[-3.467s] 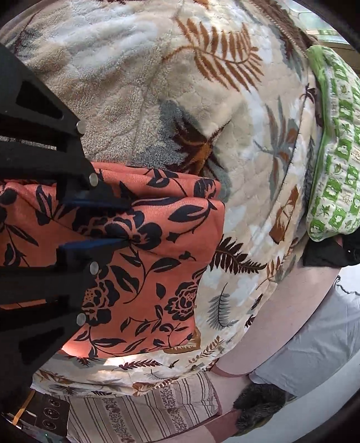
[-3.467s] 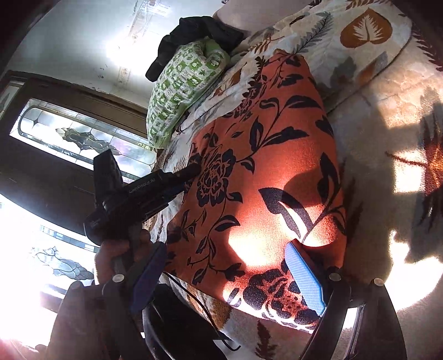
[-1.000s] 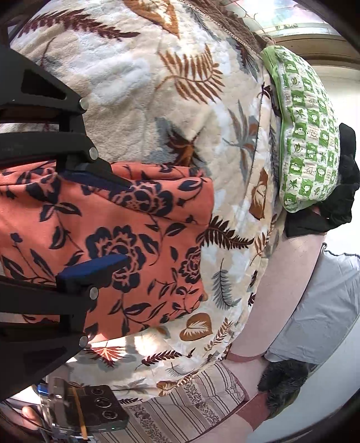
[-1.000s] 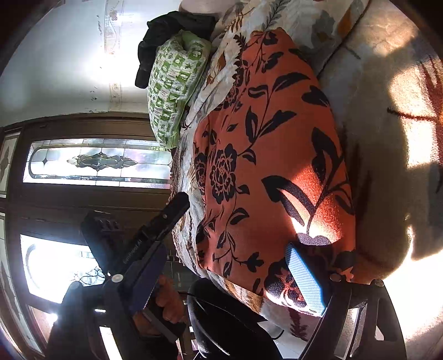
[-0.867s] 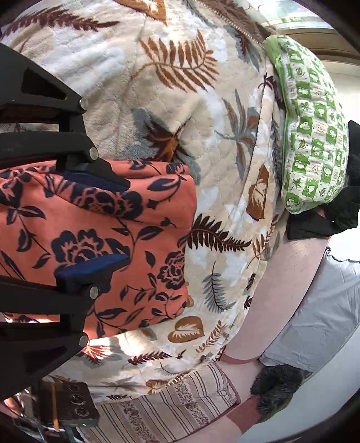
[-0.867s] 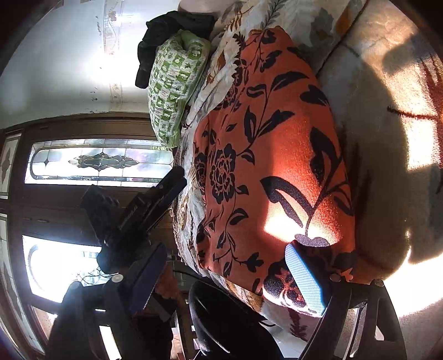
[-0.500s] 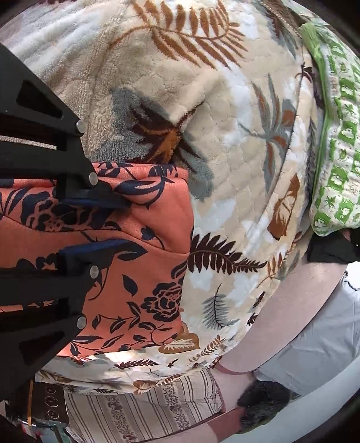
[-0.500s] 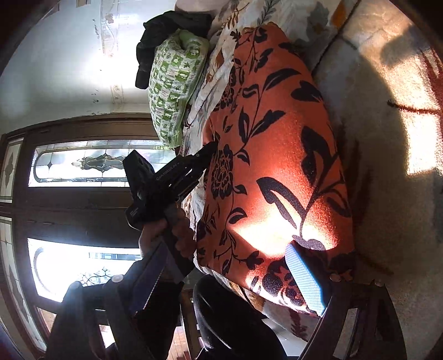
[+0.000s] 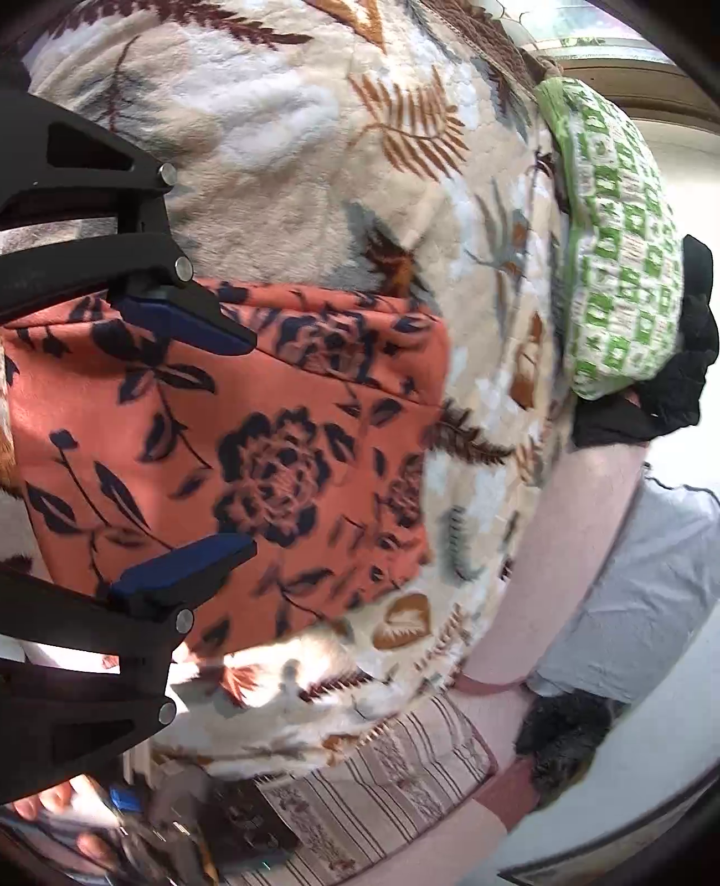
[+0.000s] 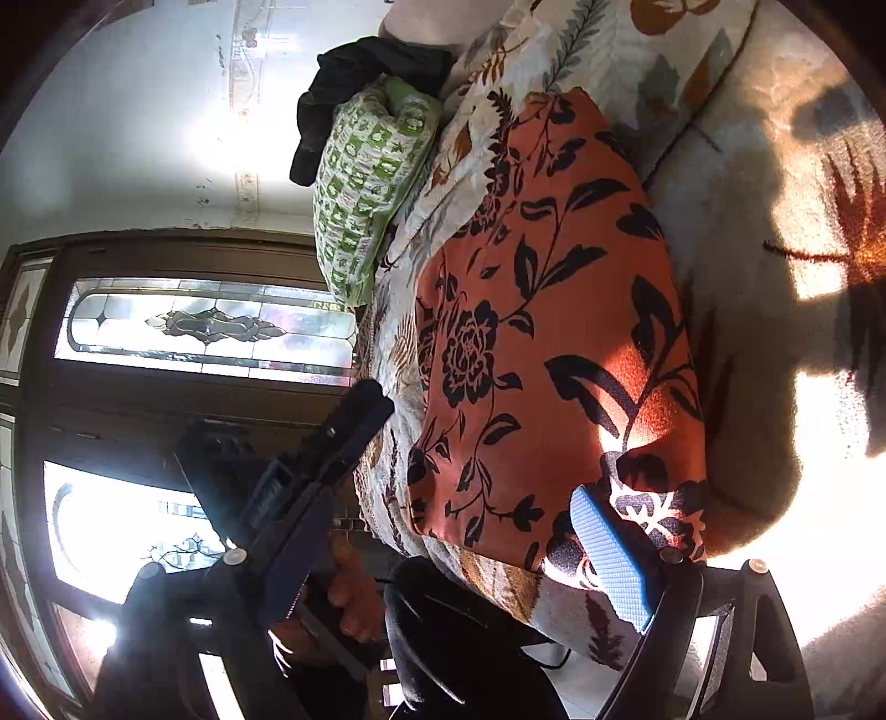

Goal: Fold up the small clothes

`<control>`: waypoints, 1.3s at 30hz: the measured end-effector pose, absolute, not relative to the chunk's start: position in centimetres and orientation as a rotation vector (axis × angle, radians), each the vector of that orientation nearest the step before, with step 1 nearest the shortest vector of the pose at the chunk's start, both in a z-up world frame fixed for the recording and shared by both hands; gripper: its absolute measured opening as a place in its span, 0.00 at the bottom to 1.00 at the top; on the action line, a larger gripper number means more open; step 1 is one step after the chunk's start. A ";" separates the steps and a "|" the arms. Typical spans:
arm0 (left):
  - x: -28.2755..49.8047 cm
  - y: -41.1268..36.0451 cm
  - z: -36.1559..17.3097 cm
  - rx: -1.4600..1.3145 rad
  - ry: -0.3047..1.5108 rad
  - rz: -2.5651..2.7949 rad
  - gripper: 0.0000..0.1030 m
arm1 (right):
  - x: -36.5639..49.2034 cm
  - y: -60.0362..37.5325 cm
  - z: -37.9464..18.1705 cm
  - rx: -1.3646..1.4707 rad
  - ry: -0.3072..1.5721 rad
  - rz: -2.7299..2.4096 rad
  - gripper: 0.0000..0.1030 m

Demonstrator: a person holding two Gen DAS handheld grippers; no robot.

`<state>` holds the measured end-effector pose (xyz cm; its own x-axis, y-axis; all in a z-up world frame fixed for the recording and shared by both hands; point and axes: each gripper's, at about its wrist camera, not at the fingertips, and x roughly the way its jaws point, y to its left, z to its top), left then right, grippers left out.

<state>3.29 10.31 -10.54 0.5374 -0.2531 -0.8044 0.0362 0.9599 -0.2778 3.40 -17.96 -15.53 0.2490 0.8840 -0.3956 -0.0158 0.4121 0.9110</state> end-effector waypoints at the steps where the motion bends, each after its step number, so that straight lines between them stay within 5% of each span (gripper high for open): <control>1: 3.4 10.2 -12.3 -0.212 1.049 -0.150 0.65 | 3.4 -18.3 -15.5 0.957 1.141 0.746 0.87; 9: 1.0 8.7 -8.1 -0.139 0.886 -0.163 0.67 | 4.4 -18.7 -14.6 0.921 1.137 0.716 0.88; 15: 1.8 9.7 -12.7 -0.146 0.978 -0.122 0.69 | 7.7 -18.6 -12.6 0.896 1.099 0.713 0.88; 19: 1.8 9.1 -12.1 -0.108 0.993 -0.118 0.69 | 10.4 -17.7 -17.1 0.877 1.253 0.627 0.89; 27: 2.1 8.4 -8.5 -0.129 0.886 -0.145 0.69 | 6.4 -22.4 -14.2 0.889 1.103 0.628 0.89; 36: 4.9 7.9 -13.2 -0.056 0.975 -0.080 0.70 | 7.8 -22.4 -19.3 0.988 1.194 0.642 0.90; 38: 4.9 8.0 -13.3 -0.056 0.976 -0.078 0.70 | 8.6 -20.7 -20.4 0.936 1.255 0.623 0.82; 39: 4.8 8.1 -13.4 -0.058 0.978 -0.077 0.70 | 8.7 -19.7 -19.8 0.897 1.254 0.657 0.69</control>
